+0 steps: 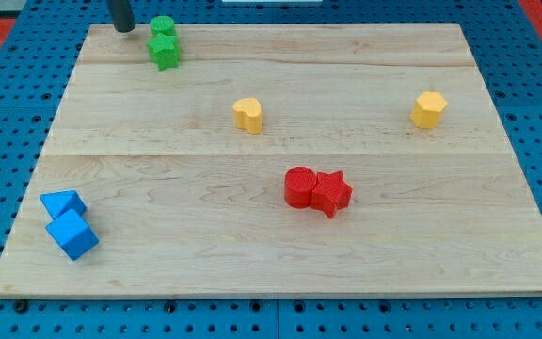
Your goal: Place the green star diagonal to the green circle
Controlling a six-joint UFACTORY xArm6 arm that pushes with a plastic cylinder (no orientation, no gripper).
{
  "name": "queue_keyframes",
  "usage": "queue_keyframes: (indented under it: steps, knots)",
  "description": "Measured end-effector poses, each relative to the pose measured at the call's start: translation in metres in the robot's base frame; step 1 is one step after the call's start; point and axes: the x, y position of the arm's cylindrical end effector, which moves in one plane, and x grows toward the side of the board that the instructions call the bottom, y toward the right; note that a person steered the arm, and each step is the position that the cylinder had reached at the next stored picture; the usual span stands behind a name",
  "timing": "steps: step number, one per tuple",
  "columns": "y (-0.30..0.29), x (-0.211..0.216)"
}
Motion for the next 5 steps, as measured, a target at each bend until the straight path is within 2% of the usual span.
queue_keyframes:
  steps: [1,2,4,5]
  knots:
    - [0.026,-0.001]
    - [0.052,0.021]
    - [0.083,0.088]
    - [0.051,0.125]
